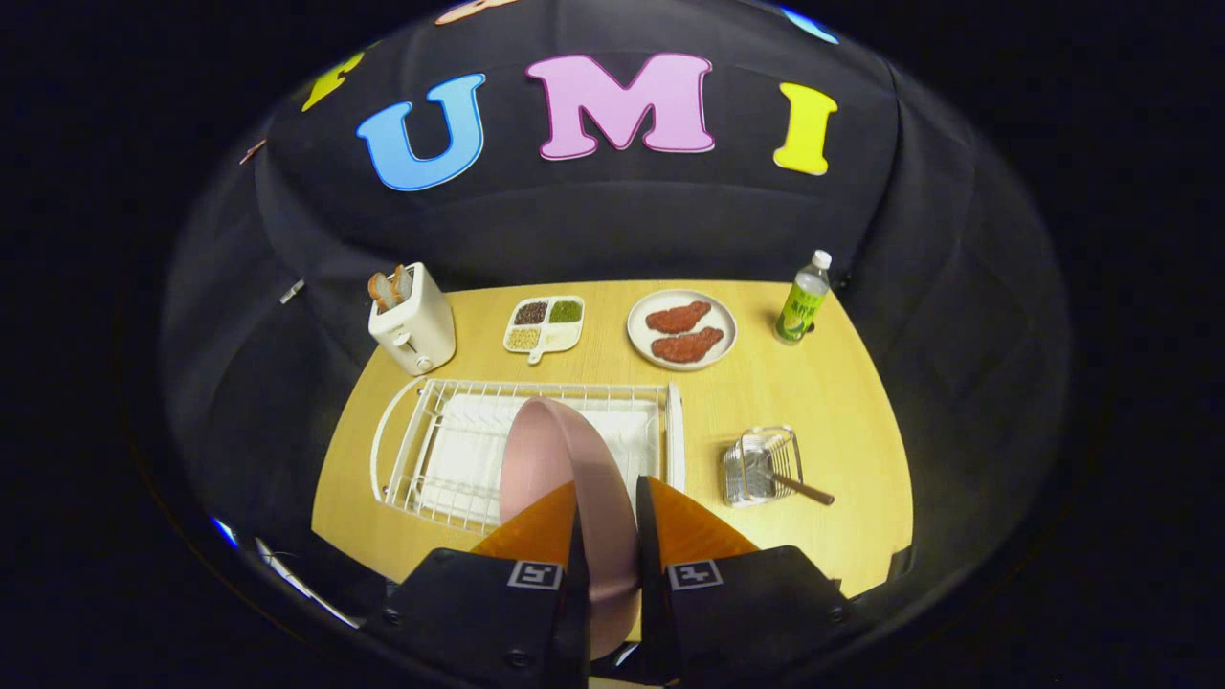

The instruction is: Take the plate from the dish rack, then take the spoon from the basket and place it into the plate.

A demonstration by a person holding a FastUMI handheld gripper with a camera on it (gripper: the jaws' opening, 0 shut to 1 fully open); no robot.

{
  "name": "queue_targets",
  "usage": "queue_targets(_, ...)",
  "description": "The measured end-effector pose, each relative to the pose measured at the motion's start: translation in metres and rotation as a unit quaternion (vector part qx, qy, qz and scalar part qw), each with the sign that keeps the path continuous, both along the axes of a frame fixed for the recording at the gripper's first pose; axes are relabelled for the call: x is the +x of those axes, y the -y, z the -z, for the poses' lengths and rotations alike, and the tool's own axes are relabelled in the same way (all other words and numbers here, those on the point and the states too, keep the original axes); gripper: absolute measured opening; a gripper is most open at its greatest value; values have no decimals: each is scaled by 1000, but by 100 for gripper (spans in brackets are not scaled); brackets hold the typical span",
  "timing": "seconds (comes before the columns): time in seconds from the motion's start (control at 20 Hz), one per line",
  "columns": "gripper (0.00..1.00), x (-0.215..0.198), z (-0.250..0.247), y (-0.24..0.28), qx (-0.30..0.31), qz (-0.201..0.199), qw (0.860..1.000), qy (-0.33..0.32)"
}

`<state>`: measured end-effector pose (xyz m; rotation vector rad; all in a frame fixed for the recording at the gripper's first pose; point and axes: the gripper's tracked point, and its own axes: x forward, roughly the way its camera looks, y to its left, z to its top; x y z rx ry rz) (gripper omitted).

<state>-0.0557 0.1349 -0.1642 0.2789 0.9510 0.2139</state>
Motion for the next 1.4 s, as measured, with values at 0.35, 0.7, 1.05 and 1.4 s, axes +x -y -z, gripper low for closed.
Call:
queue_targets(0.35, 25, -95, 54, 30, 76, 24, 995, -57)
queue_targets(0.7, 26, -121, 150, 11, 117, 46, 987, -101)
queue_targets(1.05, 25, -116, 200, -20, 155, 67, 978, -120)
queue_targets(1.4, 31, -108, 226, -29, 133, 59, 982, -123)
